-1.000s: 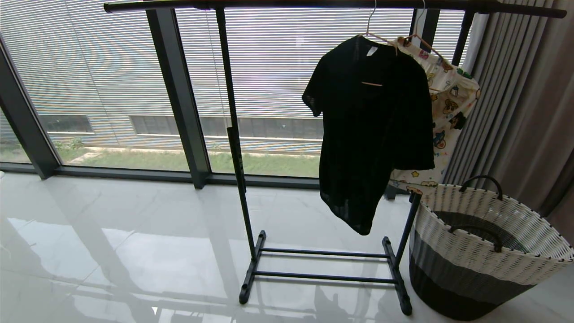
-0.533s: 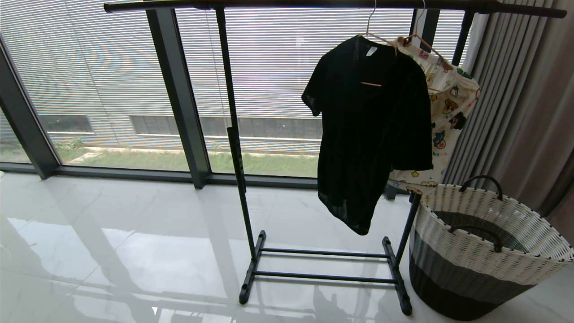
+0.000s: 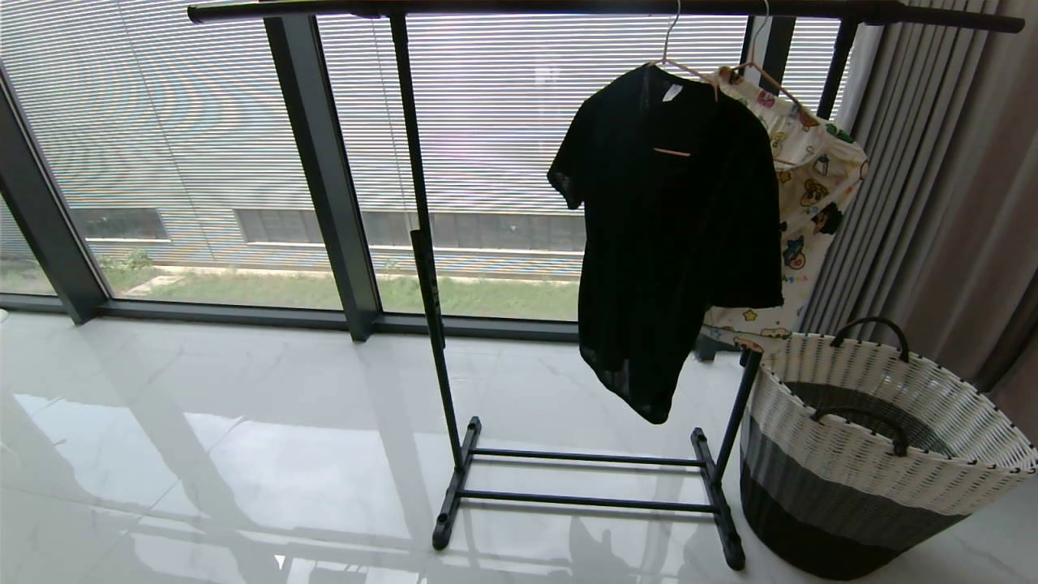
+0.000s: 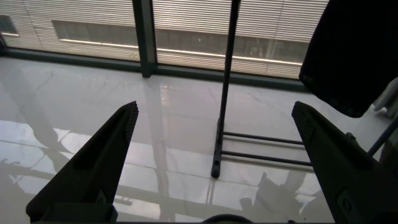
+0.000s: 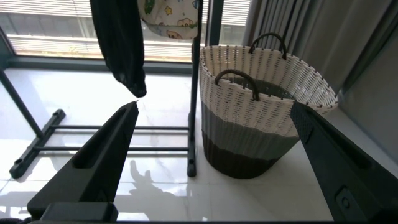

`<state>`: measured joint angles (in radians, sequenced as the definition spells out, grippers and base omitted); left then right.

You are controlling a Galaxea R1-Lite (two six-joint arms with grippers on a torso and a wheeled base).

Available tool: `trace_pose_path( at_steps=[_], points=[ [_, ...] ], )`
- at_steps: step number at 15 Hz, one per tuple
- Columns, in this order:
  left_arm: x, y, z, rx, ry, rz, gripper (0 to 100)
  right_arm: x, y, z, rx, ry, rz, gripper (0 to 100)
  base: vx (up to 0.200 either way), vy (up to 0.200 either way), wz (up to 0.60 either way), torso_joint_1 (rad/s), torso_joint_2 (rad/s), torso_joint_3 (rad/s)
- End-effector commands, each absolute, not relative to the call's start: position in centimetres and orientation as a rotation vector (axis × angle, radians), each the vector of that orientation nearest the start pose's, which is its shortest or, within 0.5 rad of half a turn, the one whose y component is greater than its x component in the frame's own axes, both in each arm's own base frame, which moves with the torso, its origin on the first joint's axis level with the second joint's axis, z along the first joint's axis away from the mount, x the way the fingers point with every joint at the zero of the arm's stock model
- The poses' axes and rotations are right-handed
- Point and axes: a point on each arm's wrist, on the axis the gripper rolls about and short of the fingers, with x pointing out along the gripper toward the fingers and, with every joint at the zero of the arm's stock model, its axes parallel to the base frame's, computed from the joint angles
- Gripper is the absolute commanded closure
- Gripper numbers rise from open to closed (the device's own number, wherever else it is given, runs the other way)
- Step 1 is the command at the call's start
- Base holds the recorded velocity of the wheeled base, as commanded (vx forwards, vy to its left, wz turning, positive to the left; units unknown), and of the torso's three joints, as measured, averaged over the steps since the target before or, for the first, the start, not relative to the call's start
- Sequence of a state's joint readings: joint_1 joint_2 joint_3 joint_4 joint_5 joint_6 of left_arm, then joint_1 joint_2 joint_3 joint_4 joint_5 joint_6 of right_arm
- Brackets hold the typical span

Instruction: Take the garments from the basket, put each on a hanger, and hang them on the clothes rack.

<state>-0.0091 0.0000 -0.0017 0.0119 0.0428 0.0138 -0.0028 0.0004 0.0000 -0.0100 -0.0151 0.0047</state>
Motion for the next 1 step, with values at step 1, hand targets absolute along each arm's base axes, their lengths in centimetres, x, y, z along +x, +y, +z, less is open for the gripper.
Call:
trace_pose_path(
  at_steps=[1],
  points=[
    [-2.29, 0.12, 7.46, 0.014, 0.011, 0.034, 0, -2.28, -0.03, 7.64, 0.005, -0.009, -0.018, 0, 0.000, 0.000, 0.00, 0.000, 0.00, 0.000]
  ],
)
